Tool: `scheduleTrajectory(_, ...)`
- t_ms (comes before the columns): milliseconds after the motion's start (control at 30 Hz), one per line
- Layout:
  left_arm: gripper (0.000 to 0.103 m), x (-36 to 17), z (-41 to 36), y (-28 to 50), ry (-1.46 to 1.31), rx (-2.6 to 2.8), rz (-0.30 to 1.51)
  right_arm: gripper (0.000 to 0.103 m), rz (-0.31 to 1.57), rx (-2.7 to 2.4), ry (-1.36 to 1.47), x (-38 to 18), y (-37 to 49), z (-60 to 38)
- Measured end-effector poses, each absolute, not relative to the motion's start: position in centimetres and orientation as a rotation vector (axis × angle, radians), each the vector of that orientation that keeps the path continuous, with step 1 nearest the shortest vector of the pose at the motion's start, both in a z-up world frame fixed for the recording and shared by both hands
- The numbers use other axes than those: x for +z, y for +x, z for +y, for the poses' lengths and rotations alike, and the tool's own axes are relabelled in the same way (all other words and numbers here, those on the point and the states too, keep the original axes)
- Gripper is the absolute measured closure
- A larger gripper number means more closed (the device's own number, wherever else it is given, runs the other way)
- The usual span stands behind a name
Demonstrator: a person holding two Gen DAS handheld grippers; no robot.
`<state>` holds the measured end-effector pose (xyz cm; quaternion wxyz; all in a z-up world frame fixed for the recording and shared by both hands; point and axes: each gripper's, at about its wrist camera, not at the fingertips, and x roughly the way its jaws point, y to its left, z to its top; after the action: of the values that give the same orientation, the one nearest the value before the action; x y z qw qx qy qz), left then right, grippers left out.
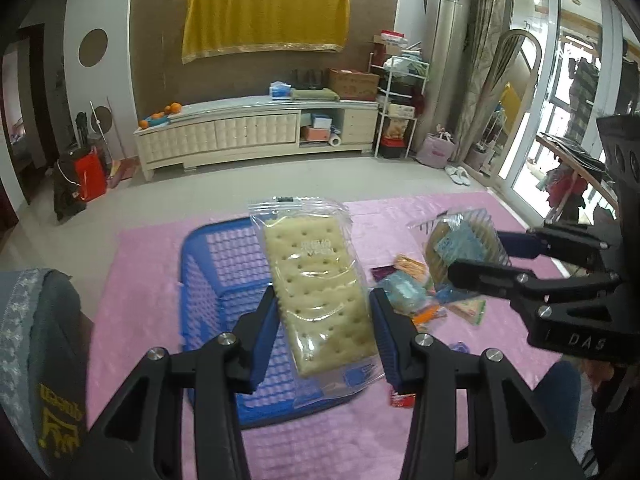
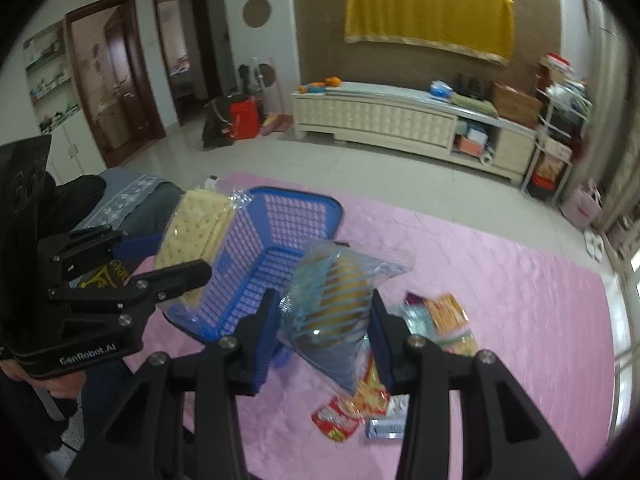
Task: Organize snacks
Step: 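Carry both snacks over the blue basket and open both tools to drop them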
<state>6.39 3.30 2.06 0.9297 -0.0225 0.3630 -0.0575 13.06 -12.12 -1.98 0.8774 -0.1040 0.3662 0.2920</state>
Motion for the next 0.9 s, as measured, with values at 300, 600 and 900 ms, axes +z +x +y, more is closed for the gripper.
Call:
scheduleTrajectory(300, 0.061, 0.9, 7.6, 9.9, -0.032, -0.143, 0.836, 0.056, 0.804, 0.705, -0.255, -2.5, 17.4, -6.9)
scheduleTrajectory(600, 0.061, -2.6, 10.0, 14.7, -0.089, -0.161, 0.959, 0.056, 0.915, 0.733, -0.287, -6.6, 22.1, -2.8)
scheduleTrajectory(900, 0.061, -4.6, 10.4, 17.4, -0.107, -0.170, 1.004, 0.056, 0.974, 0.722, -0.290, -8.9, 25.1, -1.6)
